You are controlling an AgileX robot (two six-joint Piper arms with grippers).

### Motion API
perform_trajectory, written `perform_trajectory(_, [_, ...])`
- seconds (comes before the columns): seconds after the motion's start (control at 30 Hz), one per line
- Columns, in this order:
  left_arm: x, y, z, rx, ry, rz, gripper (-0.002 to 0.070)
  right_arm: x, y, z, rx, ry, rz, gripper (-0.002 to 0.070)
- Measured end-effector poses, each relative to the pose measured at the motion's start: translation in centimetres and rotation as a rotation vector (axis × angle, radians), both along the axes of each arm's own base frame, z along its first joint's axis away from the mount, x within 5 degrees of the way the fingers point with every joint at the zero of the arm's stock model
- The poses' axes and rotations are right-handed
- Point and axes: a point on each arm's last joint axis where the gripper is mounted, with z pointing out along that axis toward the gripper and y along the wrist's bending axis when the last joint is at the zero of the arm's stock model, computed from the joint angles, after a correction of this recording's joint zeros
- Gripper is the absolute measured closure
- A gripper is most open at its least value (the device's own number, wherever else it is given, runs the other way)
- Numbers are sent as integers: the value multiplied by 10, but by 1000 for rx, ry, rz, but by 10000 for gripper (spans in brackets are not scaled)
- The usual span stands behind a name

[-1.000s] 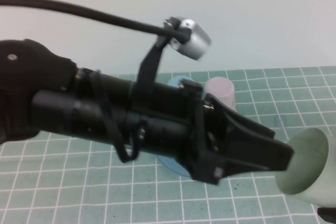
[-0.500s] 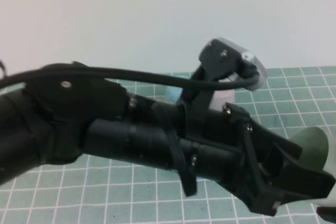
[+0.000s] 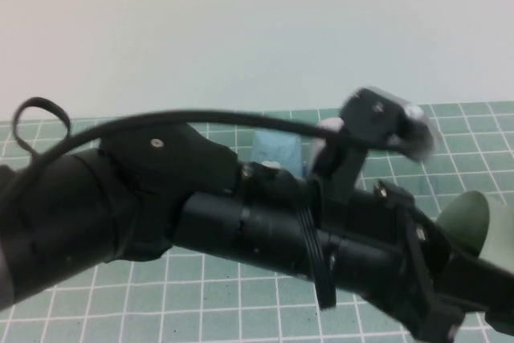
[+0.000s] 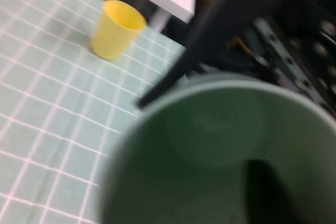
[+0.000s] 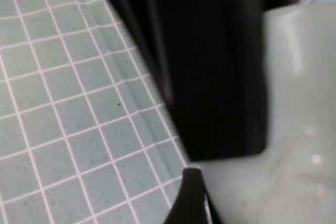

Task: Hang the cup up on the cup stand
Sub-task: Adjust the cup with two arms

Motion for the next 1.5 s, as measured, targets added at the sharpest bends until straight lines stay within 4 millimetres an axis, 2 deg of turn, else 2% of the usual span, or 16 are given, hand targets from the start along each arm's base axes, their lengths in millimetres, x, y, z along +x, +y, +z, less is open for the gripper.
perform_trajectory(0.2, [-1,-3,-5,1,1,-47,674,1,0,-1,-8,5,4,45])
perform_trajectory(0.3, [2,-4,-7,9,-2,-20,674,2,1,0,20,6,-18,1])
perform_trajectory(0.47, [7,-3,-8,17,-9,8,674,3,1,2,39,3,-31,-13])
perform_trajectory(0.63, [31,13,-8,13,18,95,674,5,-1,2,33,0,-72,-16])
perform_trajectory(0.73, [47,28,-3,-43,76,143,674,5,-3,5,79,29,-157,-17])
perform_trajectory(0.93, [72,55,13,-223,139,209,674,9,-2,10,365,174,-399,-17])
perform_trajectory(1.03, [75,58,15,-240,131,219,674,9,1,-8,488,288,-453,-17])
perform_trajectory(1.1, [75,58,15,-240,125,219,674,8,2,-29,568,372,-499,-17])
perform_trajectory(1.23, [75,58,15,-239,128,220,674,-5,3,-62,803,484,-546,-13])
perform_trajectory(1.4, [80,59,13,-225,179,283,674,-15,-4,-81,921,526,-625,-13])
perform_trajectory(1.5, [81,59,13,-222,256,312,674,-18,-2,-81,969,604,-627,-13])
